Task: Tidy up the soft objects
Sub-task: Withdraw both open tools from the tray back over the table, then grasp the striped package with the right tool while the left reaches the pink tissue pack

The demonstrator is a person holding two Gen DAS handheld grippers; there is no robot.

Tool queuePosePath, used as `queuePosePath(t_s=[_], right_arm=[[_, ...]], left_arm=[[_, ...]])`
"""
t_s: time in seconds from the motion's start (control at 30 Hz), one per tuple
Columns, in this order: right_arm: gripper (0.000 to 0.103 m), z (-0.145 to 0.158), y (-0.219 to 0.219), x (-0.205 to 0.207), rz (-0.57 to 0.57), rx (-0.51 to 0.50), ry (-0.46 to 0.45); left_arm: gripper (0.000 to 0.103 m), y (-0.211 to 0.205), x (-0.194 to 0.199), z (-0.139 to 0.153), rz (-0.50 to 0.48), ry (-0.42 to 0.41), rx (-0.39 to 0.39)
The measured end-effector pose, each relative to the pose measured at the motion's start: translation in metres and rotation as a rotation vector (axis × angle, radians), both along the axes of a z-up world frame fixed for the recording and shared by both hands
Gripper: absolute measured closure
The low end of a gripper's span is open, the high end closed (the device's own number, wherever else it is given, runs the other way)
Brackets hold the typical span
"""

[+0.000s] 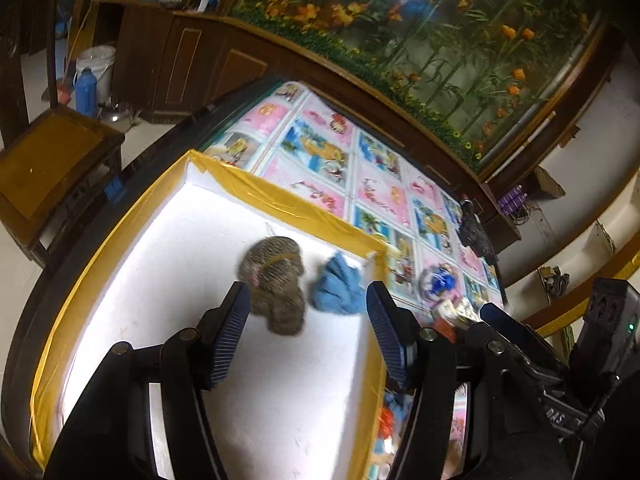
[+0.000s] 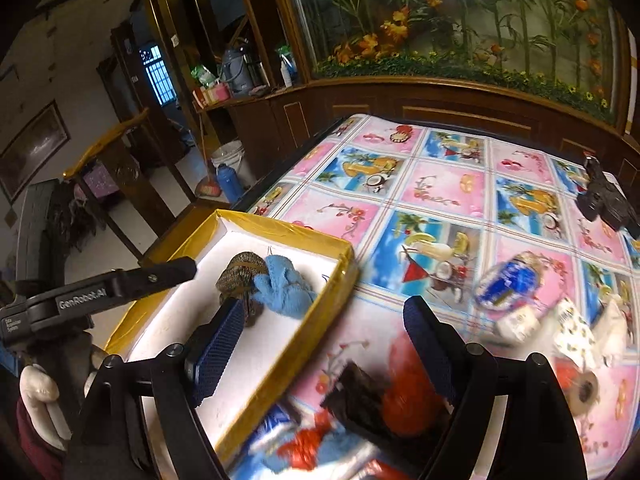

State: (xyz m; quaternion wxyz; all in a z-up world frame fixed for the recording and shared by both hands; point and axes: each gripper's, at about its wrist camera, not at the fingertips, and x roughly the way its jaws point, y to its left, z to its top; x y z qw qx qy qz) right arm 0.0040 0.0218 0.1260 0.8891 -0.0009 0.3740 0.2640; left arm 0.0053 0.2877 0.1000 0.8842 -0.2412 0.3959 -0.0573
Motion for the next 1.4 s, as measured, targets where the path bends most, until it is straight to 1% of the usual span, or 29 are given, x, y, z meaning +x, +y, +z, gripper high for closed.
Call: queuePosePath(t_s=[0.07, 0.1, 0.2, 0.3, 0.4, 0.47, 0.5, 0.63, 0.73, 0.83, 0.93, 0.97, 1.0, 1.2, 1.23, 1.27, 1.3, 1.33, 1.37, 1.4], right_arm=[[0.017, 0.004, -0.023, -0.019, -0.011, 0.009, -0.014], [0.016, 0.006, -0.035, -0.027, -0.02, 0.01, -0.021], [0.014, 0.005, -0.076, -0.054, -0.064, 0.014, -0.029], [0.013, -0.005, -0.116, -0.075, -0.116, 0.012, -0.007], [0.013, -0.021, -0.148, -0.096, -0.168, -0.01, 0.025], [0.013, -0.035, -0.167, -0.106, -0.197, -0.016, 0.053], [0.013, -0.04, -0.176, -0.111, -0.208, -0.014, 0.066], [0.013, -0.058, -0.208, -0.126, -0.258, 0.026, 0.117], [0.013, -0.063, -0.23, -0.13, -0.287, 0.07, 0.141], [0.013, -0.066, -0.246, -0.134, -0.306, 0.104, 0.154], [0.013, -0.067, -0.252, -0.135, -0.311, 0.122, 0.159], [0.013, -0.068, -0.251, -0.134, -0.309, 0.122, 0.159], [0.013, -0.069, -0.249, -0.134, -0.306, 0.121, 0.159], [0.013, -0.074, -0.234, -0.13, -0.283, 0.102, 0.169], [0.013, -0.074, -0.231, -0.129, -0.281, 0.101, 0.17], [0.013, -0.074, -0.229, -0.127, -0.279, 0.1, 0.172], [0.013, -0.075, -0.226, -0.126, -0.278, 0.098, 0.173], [0.013, -0.075, -0.224, -0.125, -0.277, 0.096, 0.173], [0.013, -0.075, -0.222, -0.124, -0.276, 0.094, 0.174], [0.013, -0.074, -0.219, -0.123, -0.274, 0.093, 0.174]], left_arm=[[0.03, -0.012, -0.015, 0.008, -0.025, -0.018, 0.008], [0.029, -0.021, -0.024, 0.011, -0.043, -0.028, 0.009], [0.029, -0.047, -0.041, 0.011, -0.109, -0.033, 0.021], [0.029, -0.08, -0.057, -0.003, -0.18, -0.003, 0.056], [0.029, -0.117, -0.075, -0.021, -0.256, 0.02, 0.102], [0.029, -0.145, -0.088, -0.034, -0.33, 0.029, 0.136], [0.029, -0.159, -0.093, -0.039, -0.364, 0.031, 0.159], [0.029, -0.211, -0.107, -0.056, -0.486, 0.034, 0.294], [0.029, -0.238, -0.115, -0.062, -0.558, 0.001, 0.386], [0.029, -0.261, -0.121, -0.062, -0.597, -0.056, 0.476], [0.029, -0.277, -0.117, -0.068, -0.614, -0.077, 0.558], [0.029, -0.28, -0.116, -0.07, -0.616, -0.078, 0.567], [0.029, -0.282, -0.116, -0.071, -0.617, -0.088, 0.562], [0.029, -0.286, -0.116, -0.073, -0.624, -0.074, 0.536], [0.031, -0.284, -0.116, -0.074, -0.625, -0.064, 0.521], [0.046, -0.281, -0.115, -0.074, -0.628, -0.054, 0.492], [0.051, -0.276, -0.115, -0.074, -0.636, -0.042, 0.454], [0.06, -0.269, -0.116, -0.073, -0.626, -0.036, 0.428], [0.066, -0.261, -0.117, -0.071, -0.617, -0.033, 0.406], [0.075, -0.253, -0.118, -0.07, -0.609, -0.027, 0.381]])
